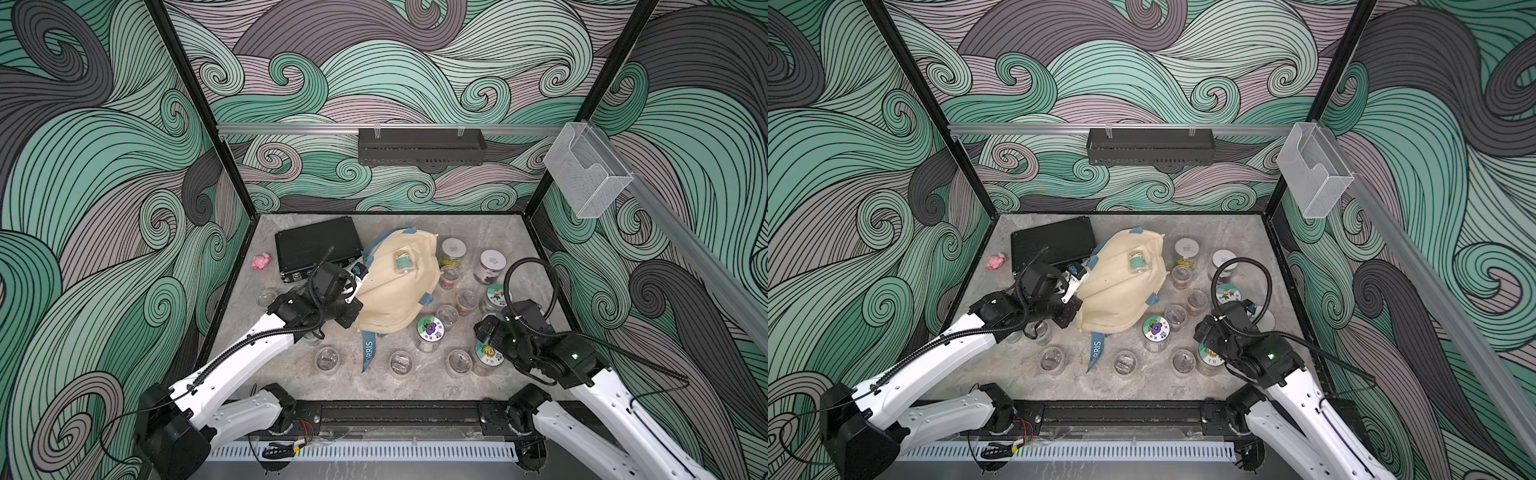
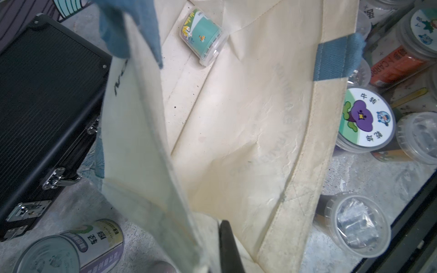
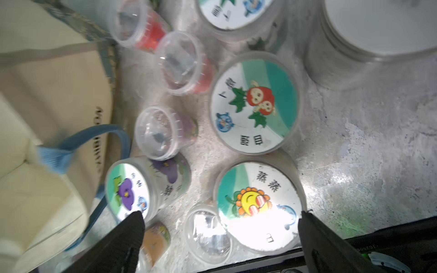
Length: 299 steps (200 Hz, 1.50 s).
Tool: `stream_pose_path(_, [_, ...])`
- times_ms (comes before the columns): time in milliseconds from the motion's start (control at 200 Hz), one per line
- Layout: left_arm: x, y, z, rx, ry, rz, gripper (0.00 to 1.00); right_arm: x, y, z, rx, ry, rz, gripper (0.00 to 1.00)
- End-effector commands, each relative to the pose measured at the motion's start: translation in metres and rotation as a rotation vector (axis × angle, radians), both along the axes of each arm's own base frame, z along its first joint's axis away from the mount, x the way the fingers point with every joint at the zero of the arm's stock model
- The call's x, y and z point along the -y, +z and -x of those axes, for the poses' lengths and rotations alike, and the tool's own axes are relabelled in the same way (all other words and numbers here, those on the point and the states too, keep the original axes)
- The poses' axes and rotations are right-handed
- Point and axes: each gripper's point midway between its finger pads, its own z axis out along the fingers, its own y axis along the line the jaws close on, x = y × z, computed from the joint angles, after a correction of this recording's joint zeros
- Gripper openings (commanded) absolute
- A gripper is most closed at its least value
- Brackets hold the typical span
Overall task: Take out the seed jars from the canvas bag
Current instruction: Place the seed jar at the center of the board, then pick up the seed jar from the canvas bag.
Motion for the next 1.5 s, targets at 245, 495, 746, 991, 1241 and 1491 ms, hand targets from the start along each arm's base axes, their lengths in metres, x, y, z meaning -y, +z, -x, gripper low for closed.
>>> stream_pose_path(245, [-0.001,0.007,0.011,-0.085,0.037,0.001,0.0,-0.071,0.083,-0.039,0.295,0.425,-0.071,0.93])
stream_pose_path(495, [-0.001,0.003,0.005,-0.077,0.029,-0.039,0.0,-0.166,0.125,-0.069,0.5,0.693,-0.08,0.83])
stream_pose_path(746, [-0.004,0.006,-0.004,-0.023,0.029,-0.067,0.0,-0.232,0.103,-0.127,0.523,0.74,-0.043,0.72])
stream_pose_path(991, [-0.005,0.024,-0.019,0.048,0.068,-0.067,0.0,-0.249,0.045,-0.195,0.472,0.673,0.165,0.67])
stream_pose_path(1241, [-0.008,0.027,-0.022,0.063,0.079,-0.047,0.0,-0.238,-0.005,-0.242,0.372,0.614,0.309,0.68])
stream_pose_path(1491, [-0.01,0.028,-0.02,0.072,0.083,-0.009,0.0,-0.224,-0.025,-0.264,0.341,0.575,0.346,0.69])
